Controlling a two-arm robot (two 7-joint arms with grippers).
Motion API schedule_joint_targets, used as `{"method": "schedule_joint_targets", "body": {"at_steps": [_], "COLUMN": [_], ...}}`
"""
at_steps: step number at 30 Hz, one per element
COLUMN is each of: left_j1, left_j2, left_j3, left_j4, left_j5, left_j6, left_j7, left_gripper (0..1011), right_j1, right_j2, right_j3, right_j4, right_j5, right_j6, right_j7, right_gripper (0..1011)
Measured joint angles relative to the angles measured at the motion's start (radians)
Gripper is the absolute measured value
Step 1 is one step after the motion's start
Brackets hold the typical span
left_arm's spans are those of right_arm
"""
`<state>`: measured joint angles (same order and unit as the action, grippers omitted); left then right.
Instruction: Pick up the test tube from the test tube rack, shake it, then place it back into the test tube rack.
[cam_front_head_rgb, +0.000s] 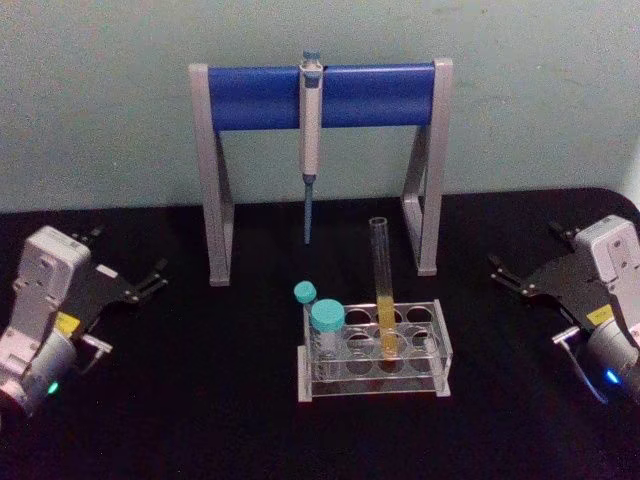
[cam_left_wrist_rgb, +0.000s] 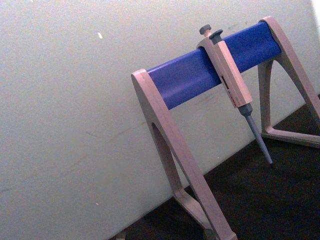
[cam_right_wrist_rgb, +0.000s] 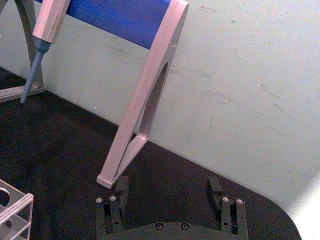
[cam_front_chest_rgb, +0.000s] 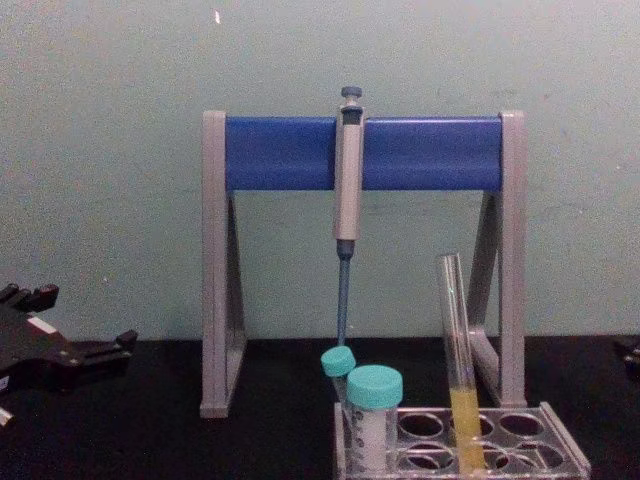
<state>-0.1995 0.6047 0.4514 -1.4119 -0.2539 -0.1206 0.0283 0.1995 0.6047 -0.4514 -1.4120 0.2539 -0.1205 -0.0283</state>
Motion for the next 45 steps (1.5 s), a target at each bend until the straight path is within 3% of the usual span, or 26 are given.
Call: {"method": "schedule_joint_targets", "body": {"at_steps": [39,45], "left_j1": [0.000,0.000], "left_j2": [0.000,0.000], "left_j3": [0.000,0.000], "left_j4": [0.000,0.000], "left_j5": [0.000,0.000], "left_j6": [0.000,0.000], "left_j7": [0.000,0.000], "left_gripper": [1001,1001], "right_j1": [0.000,-0.010], "right_j2": [0.000,-0.003], "right_j3": [0.000,0.015], "right_j4": [0.000,-0.010], "right_j5": [0.000,-0.020], "right_j6": [0.000,-0.023], "right_j7": [0.000,0.000], "right_gripper": [1000,1000]}}
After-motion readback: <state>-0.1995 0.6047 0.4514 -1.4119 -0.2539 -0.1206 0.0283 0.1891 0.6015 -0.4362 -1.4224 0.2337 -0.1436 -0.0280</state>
